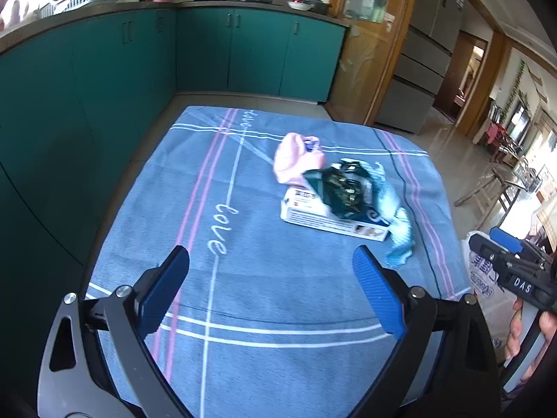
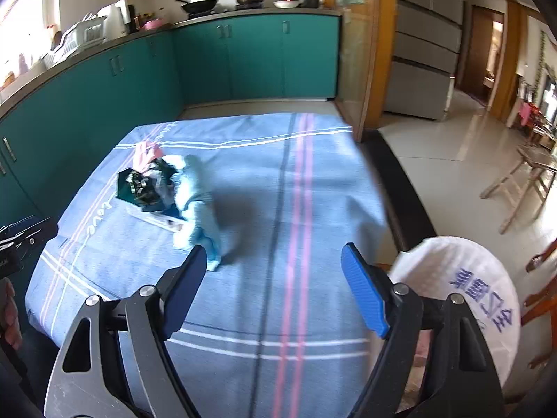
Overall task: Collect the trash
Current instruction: 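Move both open tools back over the table toward the blue cloth and green bag, then grasp the blue knit cloth with the right tool while the left tool grasps the dark green bag, then lift the blue cloth with the right tool while the left tool lifts the green bag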
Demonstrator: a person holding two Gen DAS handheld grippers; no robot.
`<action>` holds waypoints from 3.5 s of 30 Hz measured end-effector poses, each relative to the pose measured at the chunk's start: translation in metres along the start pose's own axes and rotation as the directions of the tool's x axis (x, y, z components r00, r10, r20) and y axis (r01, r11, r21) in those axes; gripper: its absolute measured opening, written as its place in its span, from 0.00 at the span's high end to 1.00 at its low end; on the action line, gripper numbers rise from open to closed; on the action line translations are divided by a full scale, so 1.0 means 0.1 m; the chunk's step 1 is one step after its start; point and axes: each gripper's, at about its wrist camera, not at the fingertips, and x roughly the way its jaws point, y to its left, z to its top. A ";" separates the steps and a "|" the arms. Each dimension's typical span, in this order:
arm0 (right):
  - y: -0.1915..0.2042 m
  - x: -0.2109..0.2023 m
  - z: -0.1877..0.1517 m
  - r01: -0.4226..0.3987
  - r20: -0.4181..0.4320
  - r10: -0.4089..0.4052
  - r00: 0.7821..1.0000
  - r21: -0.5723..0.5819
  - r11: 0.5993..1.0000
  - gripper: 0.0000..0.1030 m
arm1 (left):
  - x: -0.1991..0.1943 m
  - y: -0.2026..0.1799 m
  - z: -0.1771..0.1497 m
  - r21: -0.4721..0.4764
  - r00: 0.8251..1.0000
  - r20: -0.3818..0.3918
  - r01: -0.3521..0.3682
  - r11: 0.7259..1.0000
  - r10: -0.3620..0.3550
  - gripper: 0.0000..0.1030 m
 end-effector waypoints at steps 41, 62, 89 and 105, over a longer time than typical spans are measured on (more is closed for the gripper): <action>0.25 0.48 -0.25 -0.273 -0.194 0.261 0.946 -0.041 0.961 0.55 | 0.48 0.11 -0.02 -0.041 0.995 -0.093 0.038 0.998 -0.042 0.08; 0.28 0.66 -0.27 -0.223 -0.201 0.212 0.956 -0.035 0.974 0.32 | 0.47 -0.18 -0.39 0.077 0.977 -0.194 0.110 0.991 -0.093 0.32; 0.08 0.19 -0.44 -0.107 -0.145 0.107 0.984 0.008 0.994 0.37 | 0.09 0.01 -0.50 0.038 0.989 -0.122 0.086 0.996 -0.081 0.11; 0.33 0.42 -0.48 -0.119 -0.178 0.108 0.978 -0.050 0.992 0.34 | 0.24 -0.02 -0.64 0.055 0.976 -0.206 0.088 0.995 -0.075 0.08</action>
